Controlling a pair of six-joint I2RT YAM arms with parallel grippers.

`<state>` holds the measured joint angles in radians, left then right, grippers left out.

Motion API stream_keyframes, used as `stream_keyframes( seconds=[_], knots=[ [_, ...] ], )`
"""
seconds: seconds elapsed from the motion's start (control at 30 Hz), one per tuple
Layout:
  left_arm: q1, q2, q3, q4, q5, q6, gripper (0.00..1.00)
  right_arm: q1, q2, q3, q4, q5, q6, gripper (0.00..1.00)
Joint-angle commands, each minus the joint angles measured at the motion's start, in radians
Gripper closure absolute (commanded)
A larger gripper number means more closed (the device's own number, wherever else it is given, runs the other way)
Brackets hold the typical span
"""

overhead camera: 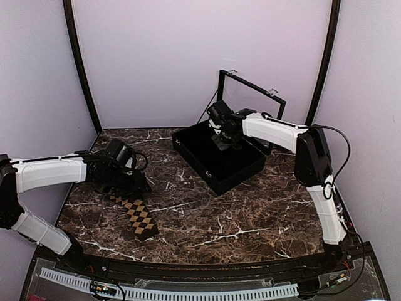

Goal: Roll the socks
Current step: Place the sock in the storage box.

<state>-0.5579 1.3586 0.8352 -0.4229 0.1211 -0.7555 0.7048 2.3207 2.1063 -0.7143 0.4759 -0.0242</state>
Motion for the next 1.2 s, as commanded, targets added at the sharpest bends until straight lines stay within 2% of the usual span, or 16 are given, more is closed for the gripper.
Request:
stream_keyframes(
  seconds=[0.0,0.23,0.47,0.83,1.17],
  knots=[
    [0.006,0.015,-0.002,-0.028,0.025,0.002,0.45,-0.006,0.035,0.056,-0.075,-0.065,0.022,1.0],
    [0.007,0.034,-0.002,-0.02,0.038,0.003,0.45,-0.017,0.041,0.067,-0.141,-0.108,0.056,1.0],
    [0.006,0.042,-0.021,0.002,0.049,-0.001,0.45,-0.02,-0.036,-0.001,-0.152,-0.136,0.086,1.0],
    [0.006,0.066,-0.027,0.022,0.072,0.0,0.45,-0.038,0.127,0.252,-0.289,-0.2,0.097,1.0],
    [0.006,0.082,-0.019,0.016,0.073,0.01,0.45,-0.048,0.168,0.241,-0.357,-0.232,0.125,1.0]
  ],
)
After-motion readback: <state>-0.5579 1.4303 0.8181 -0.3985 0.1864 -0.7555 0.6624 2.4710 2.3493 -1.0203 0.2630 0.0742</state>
